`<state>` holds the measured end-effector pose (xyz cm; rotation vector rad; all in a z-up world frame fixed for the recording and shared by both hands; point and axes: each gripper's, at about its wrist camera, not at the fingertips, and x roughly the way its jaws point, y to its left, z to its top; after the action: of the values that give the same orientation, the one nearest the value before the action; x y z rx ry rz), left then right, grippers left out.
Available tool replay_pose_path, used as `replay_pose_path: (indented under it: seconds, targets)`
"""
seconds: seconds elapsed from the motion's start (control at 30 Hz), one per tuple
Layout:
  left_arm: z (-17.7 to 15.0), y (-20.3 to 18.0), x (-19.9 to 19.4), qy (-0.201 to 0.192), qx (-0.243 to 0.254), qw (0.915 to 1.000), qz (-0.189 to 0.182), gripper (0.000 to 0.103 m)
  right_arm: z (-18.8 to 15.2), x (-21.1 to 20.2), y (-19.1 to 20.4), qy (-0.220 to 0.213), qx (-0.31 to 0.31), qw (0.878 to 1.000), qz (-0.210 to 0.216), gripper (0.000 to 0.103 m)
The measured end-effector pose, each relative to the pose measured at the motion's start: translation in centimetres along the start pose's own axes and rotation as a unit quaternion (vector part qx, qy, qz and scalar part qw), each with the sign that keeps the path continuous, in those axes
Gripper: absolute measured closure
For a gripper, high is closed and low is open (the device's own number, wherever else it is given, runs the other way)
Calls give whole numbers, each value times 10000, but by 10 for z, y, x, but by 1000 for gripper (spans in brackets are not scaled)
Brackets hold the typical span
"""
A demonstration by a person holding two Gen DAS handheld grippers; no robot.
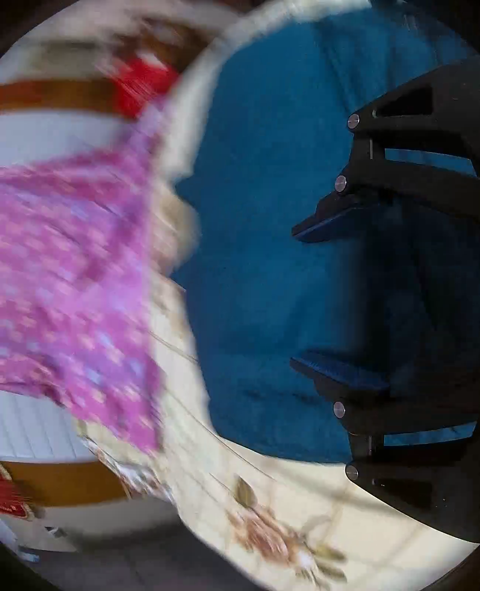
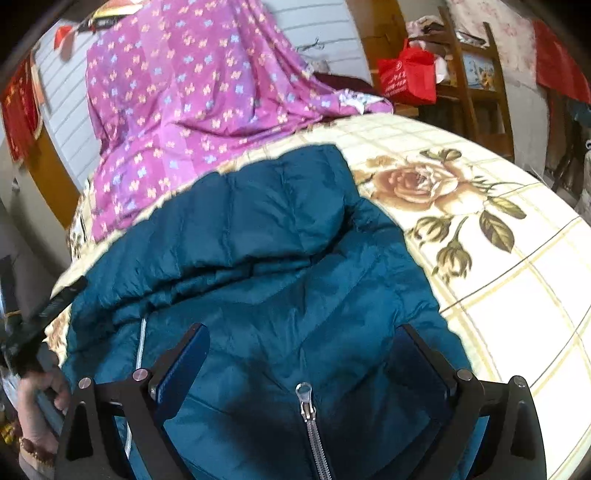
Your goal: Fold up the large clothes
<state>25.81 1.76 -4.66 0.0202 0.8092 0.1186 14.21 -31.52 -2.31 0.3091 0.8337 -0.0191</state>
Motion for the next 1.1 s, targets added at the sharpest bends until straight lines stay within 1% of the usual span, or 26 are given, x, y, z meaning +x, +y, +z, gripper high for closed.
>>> replay_pose_path:
  seconds: [0.03,0.1,0.27,0.43,0.53,0.57,0.6,0.63,0.67,0.73,0.77,0.8,0.83,0.87,0.9,0.93,0.97,1.0,1.03,1.1]
  targets:
    - [-5,6,11,255,-106,9996,90,39,-1,2,2,23,-77,9999,-63,4]
    - [-8,18,18,461,-304,9980,302,39,-4,4,6,43,-186,9997,-145,4]
    - [-11,17,16,516,-294,9969,523,39,-6,8,1,167,-86,9998,-107,4]
    - [-12,25,11,445,-550,9962,511,40,-7,13,-3,286,9,9996,-54,4]
    - [-14,26,-6,129,-692,9957,600,40,-7,9,0,158,-27,9998,-133,4]
    - [-12,27,-14,-55,-724,9952,653,40,-6,6,2,15,-57,9998,-195,4]
    - [-8,28,-24,-321,-742,9943,697,40,-6,3,4,-82,-63,9997,-218,4]
    - [-5,27,-37,-673,-757,9927,662,40,-4,-1,6,-167,-80,9997,-151,4]
    - [-2,25,-48,-977,-768,9908,534,40,-2,-3,9,-203,-166,9996,-73,4]
    - [4,21,-56,-1157,-763,9899,315,40,4,-6,17,-395,-394,9981,-257,6]
    - [6,20,-55,-1148,-788,9900,207,40,8,-8,20,-565,-516,9965,-328,8]
    - [8,18,-50,-1063,-845,9907,-35,40,14,-8,22,-677,-600,9954,-311,8]
    - [10,17,-44,-953,-858,9916,-170,40,23,-6,24,-718,-654,9950,-247,8]
    - [10,15,-36,-823,-837,9927,-282,40,36,-2,25,-717,-670,9950,-183,13]
    - [11,10,-21,-547,-713,9953,-365,40,46,2,26,-745,-748,9943,-135,17]
    - [10,8,-8,-275,-598,9973,-337,40,57,8,28,-774,-881,9930,-110,21]
    - [6,7,11,102,-521,9983,-232,38,70,18,31,-795,-1029,9915,-101,21]
    - [2,7,16,187,-537,9982,-189,38,79,28,32,-766,-1099,9910,-72,21]
    - [0,8,17,172,-538,9983,-142,38,87,40,31,-687,-1111,9914,-25,21]
    - [-2,8,17,232,-510,9984,-5,38,101,78,22,-184,-934,9952,220,21]
